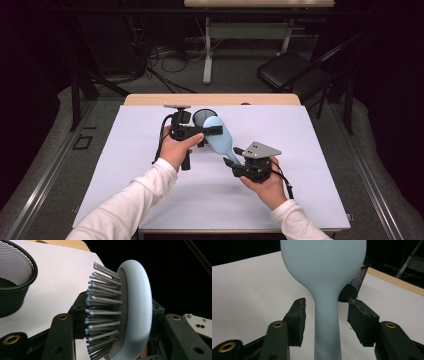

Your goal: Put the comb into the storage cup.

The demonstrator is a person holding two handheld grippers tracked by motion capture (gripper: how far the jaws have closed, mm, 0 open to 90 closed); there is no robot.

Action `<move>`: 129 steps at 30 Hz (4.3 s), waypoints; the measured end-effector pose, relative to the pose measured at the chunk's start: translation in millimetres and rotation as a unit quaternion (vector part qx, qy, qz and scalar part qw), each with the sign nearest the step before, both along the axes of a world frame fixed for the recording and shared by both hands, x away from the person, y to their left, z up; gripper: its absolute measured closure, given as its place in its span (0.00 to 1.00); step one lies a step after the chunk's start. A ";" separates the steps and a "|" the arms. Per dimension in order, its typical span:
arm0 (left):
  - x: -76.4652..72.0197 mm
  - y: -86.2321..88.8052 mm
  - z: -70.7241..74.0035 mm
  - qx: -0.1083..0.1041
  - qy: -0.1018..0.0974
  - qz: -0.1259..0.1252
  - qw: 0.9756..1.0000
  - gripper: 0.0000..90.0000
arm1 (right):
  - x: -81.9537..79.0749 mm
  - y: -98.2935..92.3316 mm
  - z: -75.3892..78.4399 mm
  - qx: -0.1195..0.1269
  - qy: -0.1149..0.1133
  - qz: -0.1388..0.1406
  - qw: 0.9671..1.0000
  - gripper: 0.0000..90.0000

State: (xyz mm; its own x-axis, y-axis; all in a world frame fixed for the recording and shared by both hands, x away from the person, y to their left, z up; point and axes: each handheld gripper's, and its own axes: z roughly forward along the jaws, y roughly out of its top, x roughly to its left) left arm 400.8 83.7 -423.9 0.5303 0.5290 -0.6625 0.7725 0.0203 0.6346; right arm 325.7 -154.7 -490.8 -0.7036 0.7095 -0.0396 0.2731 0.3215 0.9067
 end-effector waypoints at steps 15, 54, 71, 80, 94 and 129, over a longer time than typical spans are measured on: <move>4.4 7.3 3.7 0.024 -0.021 0.020 0.999 0.55 | 2.2 -1.2 2.1 0.016 -0.018 0.018 1.000 0.46; 10.9 19.9 34.0 0.096 -0.093 0.041 0.990 0.55 | 19.9 -16.1 -0.1 0.029 0.074 -0.025 0.997 0.17; 14.7 24.1 49.8 0.106 -0.123 0.058 0.985 0.55 | 20.9 -22.5 3.0 0.036 0.082 -0.046 0.995 0.17; 18.5 29.3 58.4 0.108 -0.130 0.067 0.983 0.55 | 21.1 -25.8 3.3 0.043 0.091 -0.037 0.994 0.17; 22.9 35.0 73.5 0.115 -0.152 0.074 0.979 0.55 | 19.5 -25.4 3.9 0.023 0.080 -0.039 0.996 0.09; 49.1 35.8 106.9 0.158 -0.214 0.104 0.958 0.55 | 20.2 -23.9 1.9 0.019 0.078 -0.041 0.996 0.00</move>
